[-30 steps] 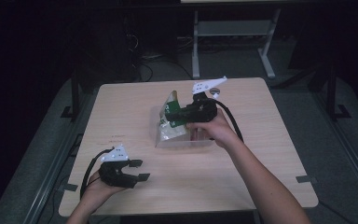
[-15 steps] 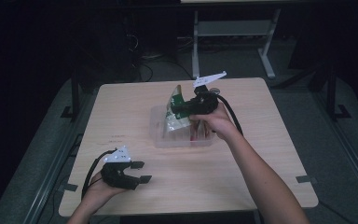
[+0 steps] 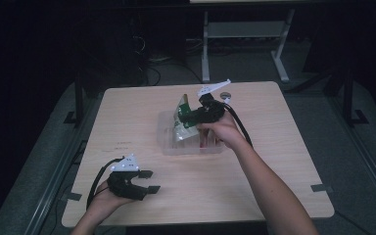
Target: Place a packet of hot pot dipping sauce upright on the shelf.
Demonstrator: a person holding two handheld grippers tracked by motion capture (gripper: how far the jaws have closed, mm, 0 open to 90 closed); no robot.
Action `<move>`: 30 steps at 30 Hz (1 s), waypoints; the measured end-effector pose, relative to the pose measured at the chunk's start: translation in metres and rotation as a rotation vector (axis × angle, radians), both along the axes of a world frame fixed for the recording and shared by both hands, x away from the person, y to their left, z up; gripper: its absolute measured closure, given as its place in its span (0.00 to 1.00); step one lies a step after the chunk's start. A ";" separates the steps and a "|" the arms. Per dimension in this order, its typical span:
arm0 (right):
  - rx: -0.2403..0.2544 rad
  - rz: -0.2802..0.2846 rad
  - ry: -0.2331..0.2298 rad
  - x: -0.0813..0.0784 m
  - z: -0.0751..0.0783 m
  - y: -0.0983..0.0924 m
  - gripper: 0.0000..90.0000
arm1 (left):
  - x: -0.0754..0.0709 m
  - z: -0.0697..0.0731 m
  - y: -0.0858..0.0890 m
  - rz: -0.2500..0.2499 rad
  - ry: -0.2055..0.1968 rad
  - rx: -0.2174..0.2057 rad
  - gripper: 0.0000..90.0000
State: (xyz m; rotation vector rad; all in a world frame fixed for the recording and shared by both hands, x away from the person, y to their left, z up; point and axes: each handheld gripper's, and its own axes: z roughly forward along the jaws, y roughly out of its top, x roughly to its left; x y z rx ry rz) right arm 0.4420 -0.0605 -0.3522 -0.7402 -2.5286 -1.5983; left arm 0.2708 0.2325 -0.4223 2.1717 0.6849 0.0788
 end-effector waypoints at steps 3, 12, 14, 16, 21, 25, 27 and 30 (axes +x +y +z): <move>-0.018 0.002 0.001 0.000 -0.002 0.003 1.00 | 0.000 0.000 0.000 0.000 -0.001 0.000 0.40; -0.060 -0.002 0.004 -0.002 -0.008 0.010 0.99 | 0.000 0.000 0.000 -0.004 0.000 0.000 0.40; -0.062 -0.005 0.003 -0.002 -0.008 0.009 0.99 | 0.000 0.000 0.000 -0.004 -0.001 0.000 0.40; -0.066 -0.008 0.004 -0.002 -0.008 0.009 0.98 | 0.000 0.000 -0.001 -0.005 0.000 0.000 0.40; -0.074 -0.019 -0.006 -0.004 -0.007 0.009 0.96 | 0.000 0.000 -0.001 -0.005 0.001 -0.001 0.40; -0.095 -0.028 -0.033 -0.005 -0.006 0.008 0.90 | 0.000 0.000 -0.001 -0.003 0.001 -0.006 0.40; -0.093 -0.037 -0.039 -0.006 -0.004 0.008 0.86 | 0.001 0.000 0.000 -0.007 -0.002 0.003 0.40; -0.076 -0.049 -0.055 -0.007 0.001 0.004 0.80 | 0.001 0.000 0.000 -0.010 -0.002 0.004 0.40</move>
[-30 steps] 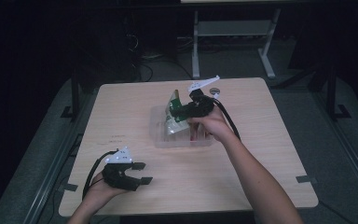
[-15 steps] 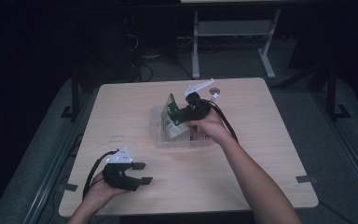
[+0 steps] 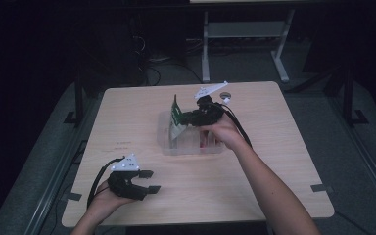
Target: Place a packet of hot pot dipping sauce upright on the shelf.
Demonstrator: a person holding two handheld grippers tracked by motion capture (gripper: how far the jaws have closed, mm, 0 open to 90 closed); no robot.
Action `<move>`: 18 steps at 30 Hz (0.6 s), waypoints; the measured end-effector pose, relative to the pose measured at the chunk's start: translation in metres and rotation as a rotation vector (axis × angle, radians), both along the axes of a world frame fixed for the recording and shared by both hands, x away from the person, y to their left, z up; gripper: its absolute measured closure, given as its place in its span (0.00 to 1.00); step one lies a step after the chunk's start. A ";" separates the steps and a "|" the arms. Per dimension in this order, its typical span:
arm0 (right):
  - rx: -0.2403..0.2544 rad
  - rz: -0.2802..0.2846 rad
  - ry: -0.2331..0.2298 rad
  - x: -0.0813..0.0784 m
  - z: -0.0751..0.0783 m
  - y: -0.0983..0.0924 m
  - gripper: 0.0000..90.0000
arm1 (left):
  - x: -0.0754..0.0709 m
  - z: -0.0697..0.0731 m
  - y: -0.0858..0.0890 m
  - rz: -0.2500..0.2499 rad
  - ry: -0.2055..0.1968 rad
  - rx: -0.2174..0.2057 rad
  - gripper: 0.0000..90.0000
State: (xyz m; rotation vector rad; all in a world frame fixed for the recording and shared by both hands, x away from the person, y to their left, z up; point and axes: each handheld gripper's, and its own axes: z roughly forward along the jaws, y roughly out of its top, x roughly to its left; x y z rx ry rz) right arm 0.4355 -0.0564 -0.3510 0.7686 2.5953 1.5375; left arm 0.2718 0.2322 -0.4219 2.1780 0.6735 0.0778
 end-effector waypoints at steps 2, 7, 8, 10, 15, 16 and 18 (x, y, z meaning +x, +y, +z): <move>0.002 0.001 -0.004 0.000 0.001 -0.001 0.79 | 0.000 0.000 0.000 0.001 0.001 -0.003 0.40; 0.002 -0.002 -0.021 -0.004 0.007 -0.003 0.69 | 0.000 0.000 -0.001 0.002 -0.001 -0.006 0.40; -0.004 -0.009 -0.028 -0.006 0.008 -0.004 0.63 | 0.000 0.000 0.000 0.000 0.000 -0.003 0.40; -0.011 -0.019 -0.038 -0.008 0.009 -0.005 0.58 | 0.000 0.000 0.000 0.000 -0.002 -0.002 0.40; -0.022 -0.005 -0.033 -0.015 0.014 -0.010 0.44 | 0.000 0.000 0.001 0.007 -0.008 -0.008 0.40; -0.030 -0.010 -0.043 -0.018 0.015 -0.011 0.41 | 0.000 0.000 0.001 0.007 -0.008 -0.007 0.40; -0.037 -0.006 -0.049 -0.021 0.017 -0.013 0.39 | 0.000 0.000 0.000 0.012 -0.004 -0.016 0.39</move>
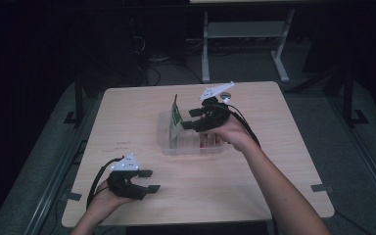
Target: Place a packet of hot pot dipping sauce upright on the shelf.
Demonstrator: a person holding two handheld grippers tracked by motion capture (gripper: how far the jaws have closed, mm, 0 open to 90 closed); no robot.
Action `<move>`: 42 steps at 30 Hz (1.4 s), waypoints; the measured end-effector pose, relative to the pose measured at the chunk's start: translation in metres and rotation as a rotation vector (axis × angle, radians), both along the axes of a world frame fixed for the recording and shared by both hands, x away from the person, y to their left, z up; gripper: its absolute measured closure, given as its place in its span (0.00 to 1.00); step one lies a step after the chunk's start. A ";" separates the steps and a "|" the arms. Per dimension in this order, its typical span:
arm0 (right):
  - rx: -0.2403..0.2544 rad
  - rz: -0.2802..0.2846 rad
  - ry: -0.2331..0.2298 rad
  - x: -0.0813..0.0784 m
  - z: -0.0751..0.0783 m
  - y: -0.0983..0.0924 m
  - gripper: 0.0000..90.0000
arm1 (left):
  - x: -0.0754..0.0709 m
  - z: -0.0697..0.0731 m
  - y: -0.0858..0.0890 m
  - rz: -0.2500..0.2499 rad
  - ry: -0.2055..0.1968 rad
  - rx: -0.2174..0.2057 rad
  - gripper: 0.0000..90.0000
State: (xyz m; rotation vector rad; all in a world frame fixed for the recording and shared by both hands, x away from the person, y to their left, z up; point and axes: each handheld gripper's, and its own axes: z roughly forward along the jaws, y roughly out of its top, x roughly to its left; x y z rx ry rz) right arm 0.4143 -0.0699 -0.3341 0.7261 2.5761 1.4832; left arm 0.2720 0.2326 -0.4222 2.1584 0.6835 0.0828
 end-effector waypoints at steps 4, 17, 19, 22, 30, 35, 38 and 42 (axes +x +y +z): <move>0.009 0.000 -0.026 -0.009 0.006 -0.007 0.37 | 0.000 0.001 0.000 -0.006 -0.001 0.005 0.38; 0.038 -0.004 -0.096 -0.042 0.006 -0.032 0.31 | 0.001 0.001 -0.001 0.008 -0.013 0.028 0.27; 0.039 0.000 -0.100 -0.047 0.005 -0.035 0.30 | 0.001 0.001 -0.002 0.008 -0.012 0.033 0.25; 0.039 -0.012 -0.118 -0.056 0.002 -0.041 0.29 | 0.001 0.000 -0.003 0.010 -0.011 0.045 0.23; 0.019 -0.033 -0.132 -0.080 -0.021 -0.059 0.28 | 0.001 -0.003 -0.006 0.001 -0.005 0.057 0.21; -0.006 -0.050 -0.134 -0.092 -0.038 -0.072 0.24 | 0.001 -0.005 -0.005 -0.003 -0.008 0.070 0.21; -0.014 -0.069 -0.125 -0.097 -0.048 -0.080 0.22 | 0.000 -0.005 -0.006 -0.003 -0.003 0.065 0.21; -0.024 -0.108 -0.127 -0.104 -0.061 -0.090 0.20 | 0.000 -0.006 -0.006 -0.012 -0.004 0.072 0.21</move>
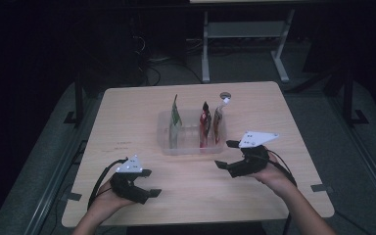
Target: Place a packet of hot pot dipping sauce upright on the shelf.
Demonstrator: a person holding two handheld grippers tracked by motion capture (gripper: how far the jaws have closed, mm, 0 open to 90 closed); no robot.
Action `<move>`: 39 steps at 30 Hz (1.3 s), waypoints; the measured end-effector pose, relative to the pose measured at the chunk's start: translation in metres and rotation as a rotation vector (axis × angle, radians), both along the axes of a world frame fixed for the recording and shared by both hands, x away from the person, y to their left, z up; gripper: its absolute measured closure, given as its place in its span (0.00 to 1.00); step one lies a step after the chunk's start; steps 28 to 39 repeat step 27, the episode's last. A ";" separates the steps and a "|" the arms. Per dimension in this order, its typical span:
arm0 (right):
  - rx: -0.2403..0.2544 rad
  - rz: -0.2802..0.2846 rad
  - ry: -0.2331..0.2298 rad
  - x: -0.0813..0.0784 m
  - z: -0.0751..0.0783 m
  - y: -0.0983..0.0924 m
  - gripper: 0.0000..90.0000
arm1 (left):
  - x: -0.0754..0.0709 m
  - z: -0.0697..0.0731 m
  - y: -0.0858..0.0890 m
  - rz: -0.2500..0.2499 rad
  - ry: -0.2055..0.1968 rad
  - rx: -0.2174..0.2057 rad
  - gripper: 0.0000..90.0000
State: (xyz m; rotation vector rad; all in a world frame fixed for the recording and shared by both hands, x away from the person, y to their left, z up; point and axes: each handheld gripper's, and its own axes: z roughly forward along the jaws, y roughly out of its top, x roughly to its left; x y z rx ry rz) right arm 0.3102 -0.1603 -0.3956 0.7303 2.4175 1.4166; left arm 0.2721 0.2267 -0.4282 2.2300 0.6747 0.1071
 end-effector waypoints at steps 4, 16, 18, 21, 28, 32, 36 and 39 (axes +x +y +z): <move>-0.017 -0.013 0.011 -0.007 -0.009 -0.009 0.19 | -0.001 -0.002 -0.002 -0.005 0.003 0.002 0.21; -0.120 -0.042 0.047 -0.021 -0.039 -0.025 0.18 | -0.001 -0.008 -0.008 -0.036 0.009 0.033 0.21; -0.118 -0.037 0.054 -0.021 -0.040 -0.024 0.17 | -0.002 -0.008 -0.008 -0.044 0.010 0.041 0.21; -0.117 -0.036 0.059 -0.021 -0.040 -0.023 0.17 | -0.001 -0.008 -0.008 -0.047 0.010 0.044 0.21; -0.106 -0.034 0.051 -0.021 -0.040 -0.023 0.17 | -0.001 -0.009 -0.009 -0.052 0.004 0.047 0.21; -0.106 -0.034 0.051 -0.021 -0.040 -0.023 0.17 | -0.001 -0.009 -0.009 -0.052 0.004 0.047 0.21; -0.106 -0.034 0.051 -0.021 -0.040 -0.023 0.17 | -0.001 -0.009 -0.009 -0.052 0.004 0.047 0.21; -0.106 -0.034 0.051 -0.021 -0.040 -0.023 0.17 | -0.001 -0.009 -0.009 -0.052 0.004 0.047 0.21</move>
